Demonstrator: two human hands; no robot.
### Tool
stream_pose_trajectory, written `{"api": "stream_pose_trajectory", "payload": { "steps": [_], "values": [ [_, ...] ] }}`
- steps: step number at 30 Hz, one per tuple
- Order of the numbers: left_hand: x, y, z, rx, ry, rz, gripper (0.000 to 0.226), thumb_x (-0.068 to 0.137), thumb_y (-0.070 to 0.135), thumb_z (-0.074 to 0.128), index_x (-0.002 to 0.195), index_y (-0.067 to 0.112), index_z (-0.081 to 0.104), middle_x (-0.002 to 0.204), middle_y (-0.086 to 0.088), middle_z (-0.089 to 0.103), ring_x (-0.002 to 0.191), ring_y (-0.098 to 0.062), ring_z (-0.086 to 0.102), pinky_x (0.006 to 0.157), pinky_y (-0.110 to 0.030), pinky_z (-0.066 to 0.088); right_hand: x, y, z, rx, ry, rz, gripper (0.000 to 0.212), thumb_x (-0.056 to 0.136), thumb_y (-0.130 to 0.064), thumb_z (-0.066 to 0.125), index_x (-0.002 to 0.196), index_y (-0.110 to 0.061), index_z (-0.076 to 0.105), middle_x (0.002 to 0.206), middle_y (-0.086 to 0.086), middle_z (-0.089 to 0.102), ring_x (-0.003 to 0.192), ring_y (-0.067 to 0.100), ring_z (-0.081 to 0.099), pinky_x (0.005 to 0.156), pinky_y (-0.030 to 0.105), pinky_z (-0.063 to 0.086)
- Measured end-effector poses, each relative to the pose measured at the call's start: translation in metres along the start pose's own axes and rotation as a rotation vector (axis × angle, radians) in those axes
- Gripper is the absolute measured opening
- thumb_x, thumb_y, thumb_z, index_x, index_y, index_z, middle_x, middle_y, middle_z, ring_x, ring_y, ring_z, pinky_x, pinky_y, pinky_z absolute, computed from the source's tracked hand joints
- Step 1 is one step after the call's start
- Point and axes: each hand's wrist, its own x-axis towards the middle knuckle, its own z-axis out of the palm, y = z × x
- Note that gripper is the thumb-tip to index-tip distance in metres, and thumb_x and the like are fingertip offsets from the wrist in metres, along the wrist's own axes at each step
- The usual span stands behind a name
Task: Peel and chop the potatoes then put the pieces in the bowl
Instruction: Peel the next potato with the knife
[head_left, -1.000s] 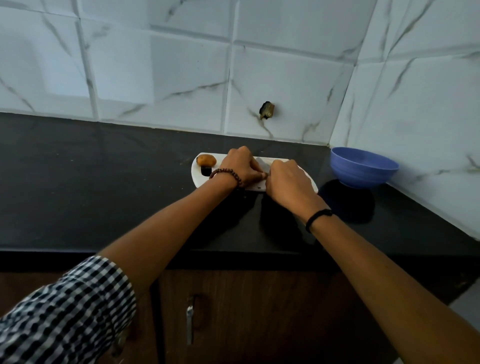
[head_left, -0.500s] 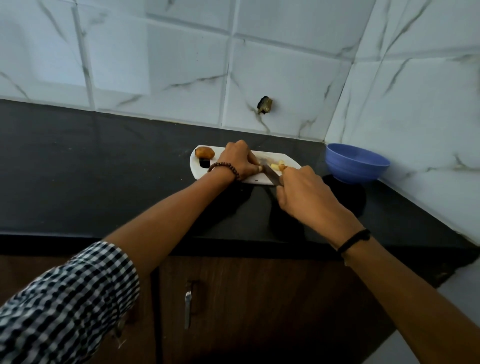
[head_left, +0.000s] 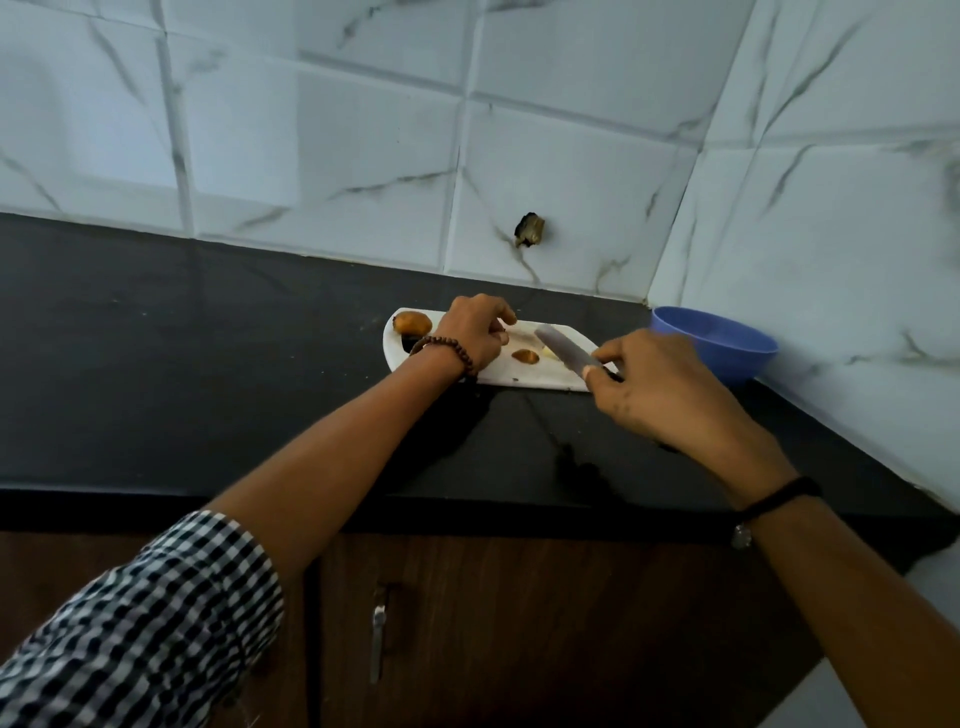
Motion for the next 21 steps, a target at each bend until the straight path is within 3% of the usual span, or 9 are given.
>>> {"api": "stream_pose_trajectory", "payload": {
  "steps": [2,5,7,17,21],
  "values": [
    [0.002,-0.003,-0.001,0.017,0.032,-0.004,0.030,0.091,0.007,0.060,0.121,0.011,0.062,0.115,-0.009,0.067,0.109,-0.021,0.061,0.099,-0.034,0.048,0.004,-0.003,0.010,0.035,0.019,-0.014,0.028,0.097,-0.030,0.057,0.120,-0.017,0.069,0.084,0.006,0.064,0.068,0.015,0.060,0.054,0.027,0.045],
    [0.005,-0.009,-0.002,0.068,0.046,-0.020,0.028,0.092,0.013,0.059,0.120,0.014,0.061,0.115,-0.008,0.068,0.109,-0.023,0.062,0.097,-0.039,0.049,0.007,-0.005,0.027,0.060,0.007,-0.040,0.034,0.094,-0.037,0.057,0.124,-0.023,0.067,0.100,0.010,0.068,0.084,0.026,0.067,0.076,0.038,0.057],
    [0.006,-0.012,-0.003,0.108,0.042,-0.031,0.027,0.092,0.019,0.059,0.119,0.017,0.063,0.116,-0.006,0.067,0.107,-0.023,0.062,0.094,-0.041,0.051,0.008,-0.002,0.034,0.069,-0.014,-0.033,0.035,0.094,-0.038,0.057,0.126,-0.025,0.065,0.103,0.008,0.068,0.085,0.025,0.067,0.081,0.042,0.058],
    [0.007,-0.017,-0.007,0.173,0.091,-0.063,0.018,0.093,0.020,0.059,0.108,0.023,0.069,0.111,-0.001,0.068,0.100,-0.019,0.064,0.083,-0.037,0.055,0.025,0.041,0.021,0.079,0.039,0.055,0.039,0.097,-0.034,0.060,0.135,-0.025,0.060,0.115,0.006,0.065,0.088,0.013,0.060,0.075,0.030,0.053],
    [0.008,-0.019,-0.007,0.175,0.074,-0.070,0.024,0.094,0.017,0.057,0.115,0.023,0.066,0.113,0.003,0.067,0.103,-0.016,0.063,0.074,-0.028,0.046,0.024,0.037,0.027,0.113,0.044,-0.005,0.035,0.096,-0.035,0.060,0.130,-0.025,0.063,0.090,0.001,0.063,0.072,0.009,0.059,0.061,0.025,0.048]
  ]
}}
